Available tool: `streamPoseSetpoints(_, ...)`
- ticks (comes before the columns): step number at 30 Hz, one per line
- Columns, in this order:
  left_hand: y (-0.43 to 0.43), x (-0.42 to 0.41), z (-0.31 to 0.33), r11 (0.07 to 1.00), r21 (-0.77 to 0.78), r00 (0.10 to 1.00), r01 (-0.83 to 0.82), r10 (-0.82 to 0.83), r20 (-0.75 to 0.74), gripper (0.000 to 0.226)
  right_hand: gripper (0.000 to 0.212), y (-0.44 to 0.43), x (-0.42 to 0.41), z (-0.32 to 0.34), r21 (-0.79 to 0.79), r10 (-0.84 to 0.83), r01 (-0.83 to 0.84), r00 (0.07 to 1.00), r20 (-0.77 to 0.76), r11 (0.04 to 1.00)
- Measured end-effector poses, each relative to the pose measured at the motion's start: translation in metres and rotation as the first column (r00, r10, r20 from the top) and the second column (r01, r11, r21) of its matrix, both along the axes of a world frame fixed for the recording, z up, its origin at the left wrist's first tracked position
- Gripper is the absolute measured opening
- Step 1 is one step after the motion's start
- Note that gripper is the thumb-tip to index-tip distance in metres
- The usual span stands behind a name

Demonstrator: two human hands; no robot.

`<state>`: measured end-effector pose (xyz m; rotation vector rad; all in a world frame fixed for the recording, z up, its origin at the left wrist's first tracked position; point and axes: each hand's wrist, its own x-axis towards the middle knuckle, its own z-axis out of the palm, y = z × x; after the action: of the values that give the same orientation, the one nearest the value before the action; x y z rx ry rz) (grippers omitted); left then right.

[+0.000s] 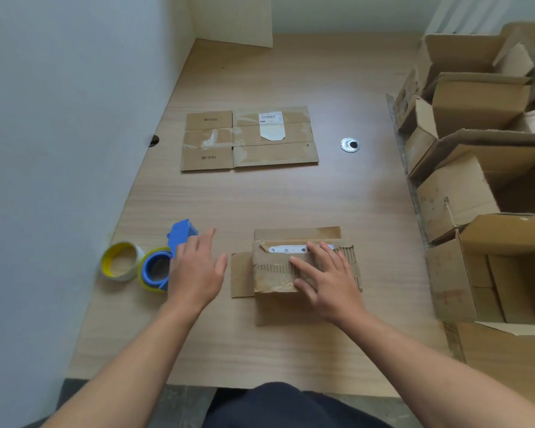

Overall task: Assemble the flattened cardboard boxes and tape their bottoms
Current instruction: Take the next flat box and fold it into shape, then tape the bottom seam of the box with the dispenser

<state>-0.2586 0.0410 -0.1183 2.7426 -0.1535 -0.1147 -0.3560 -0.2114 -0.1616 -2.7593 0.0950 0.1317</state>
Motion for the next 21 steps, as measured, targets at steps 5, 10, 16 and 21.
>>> streamPoseSetpoints(5,0.048,0.013,-0.007,0.947,0.285,0.975,-0.15,0.19,-0.117,0.071,0.045,0.003,0.003,0.002,-0.011,-0.013,0.013,1.0,0.008,1.0)
streamPoseSetpoints(10,0.056,0.012,-0.027,0.978,0.155,0.941,-0.143,0.183,-0.284,0.076,0.045,0.004,0.003,0.005,-0.021,-0.013,0.013,1.0,-0.009,1.0)
streamPoseSetpoints(16,0.048,0.014,-0.034,0.976,0.04,0.935,-0.215,0.217,-0.28,0.083,0.043,0.004,0.003,0.007,0.045,-0.032,0.033,0.999,-0.004,0.998)
streamPoseSetpoints(21,0.034,0.008,-0.036,0.993,-0.003,0.945,-0.116,0.109,-0.309,0.087,0.041,0.003,0.002,0.006,0.066,-0.04,0.039,0.999,0.007,0.997)
